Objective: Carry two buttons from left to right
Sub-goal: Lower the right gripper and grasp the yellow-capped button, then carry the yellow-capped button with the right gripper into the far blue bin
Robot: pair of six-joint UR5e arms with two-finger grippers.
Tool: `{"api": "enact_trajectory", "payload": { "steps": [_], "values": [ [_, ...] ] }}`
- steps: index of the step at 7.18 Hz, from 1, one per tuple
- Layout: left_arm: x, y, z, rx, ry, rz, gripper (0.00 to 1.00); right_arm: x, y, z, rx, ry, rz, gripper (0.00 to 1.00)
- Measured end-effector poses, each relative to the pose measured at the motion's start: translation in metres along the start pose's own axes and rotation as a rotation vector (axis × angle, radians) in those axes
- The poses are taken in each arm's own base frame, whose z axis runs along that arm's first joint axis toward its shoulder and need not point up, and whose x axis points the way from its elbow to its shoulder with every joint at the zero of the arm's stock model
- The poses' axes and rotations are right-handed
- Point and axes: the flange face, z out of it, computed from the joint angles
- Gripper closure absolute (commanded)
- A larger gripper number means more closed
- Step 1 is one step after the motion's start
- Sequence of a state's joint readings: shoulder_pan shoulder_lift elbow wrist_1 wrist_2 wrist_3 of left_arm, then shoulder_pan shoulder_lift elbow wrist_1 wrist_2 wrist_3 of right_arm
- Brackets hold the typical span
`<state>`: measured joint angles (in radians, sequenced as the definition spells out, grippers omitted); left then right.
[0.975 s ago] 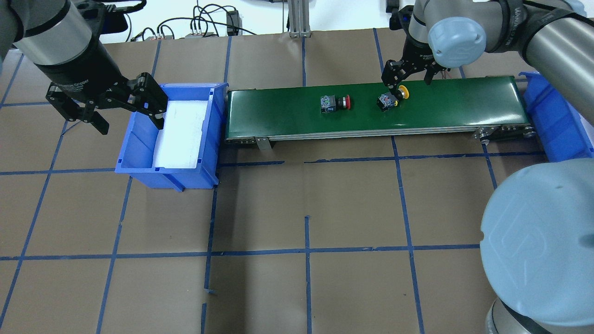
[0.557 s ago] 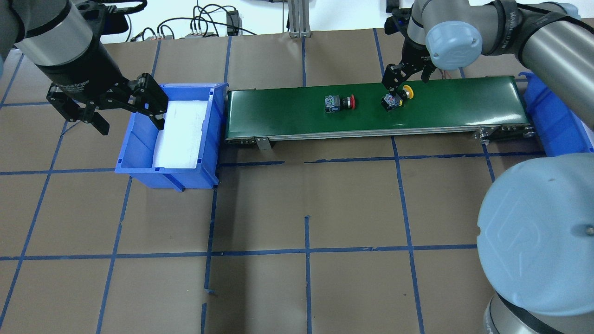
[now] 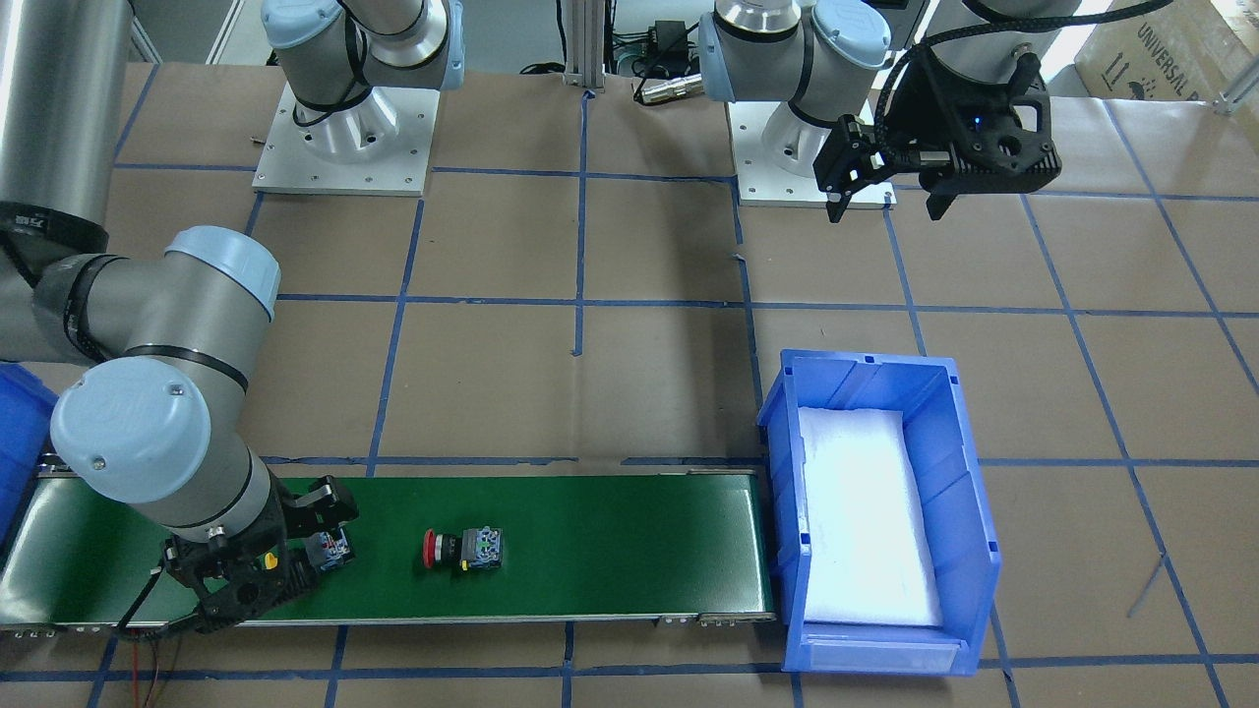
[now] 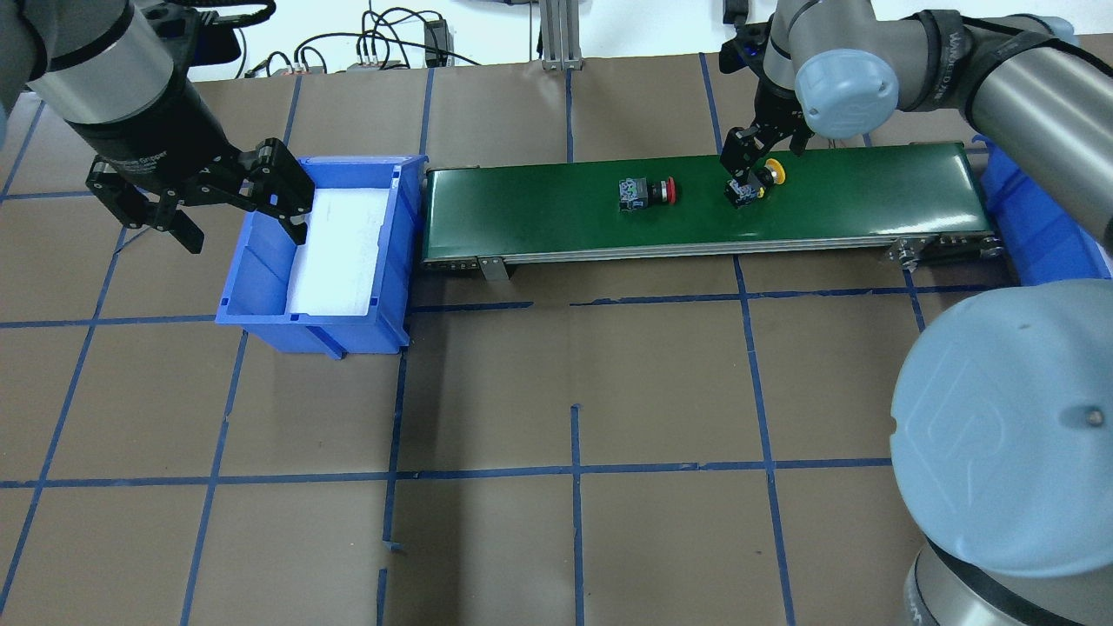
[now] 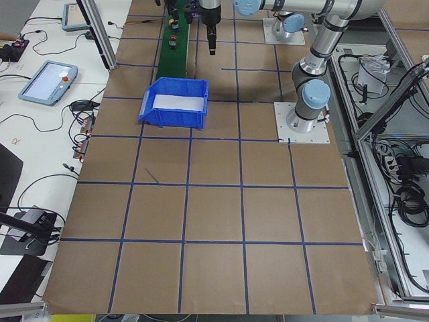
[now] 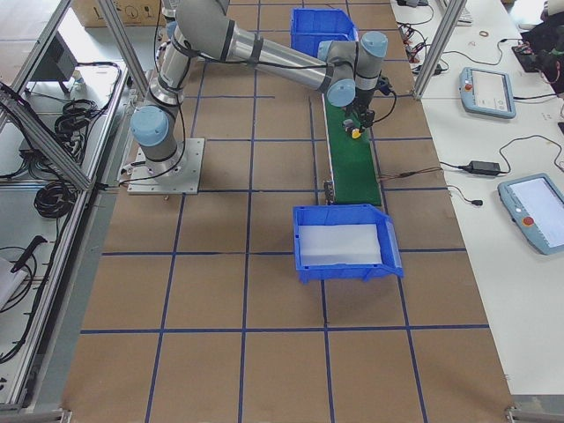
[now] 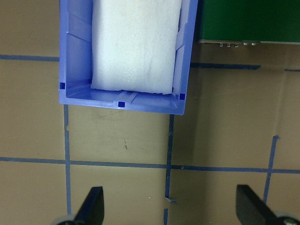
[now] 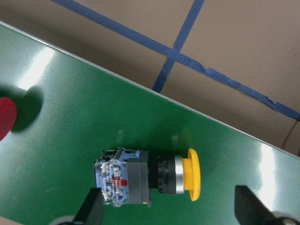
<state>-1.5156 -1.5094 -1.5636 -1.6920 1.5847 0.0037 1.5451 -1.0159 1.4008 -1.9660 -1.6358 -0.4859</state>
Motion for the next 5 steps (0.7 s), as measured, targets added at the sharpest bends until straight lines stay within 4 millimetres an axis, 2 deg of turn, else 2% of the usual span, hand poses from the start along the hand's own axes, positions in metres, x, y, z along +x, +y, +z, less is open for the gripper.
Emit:
{"api": "enact_trajectory", "payload": {
  "steps": [5],
  "values": [
    [0.000, 0.000, 0.000, -0.001, 0.001, 0.002, 0.00, 0.007, 0.012, 0.020, -0.020, 0.014, -0.018, 0.03]
  ]
}}
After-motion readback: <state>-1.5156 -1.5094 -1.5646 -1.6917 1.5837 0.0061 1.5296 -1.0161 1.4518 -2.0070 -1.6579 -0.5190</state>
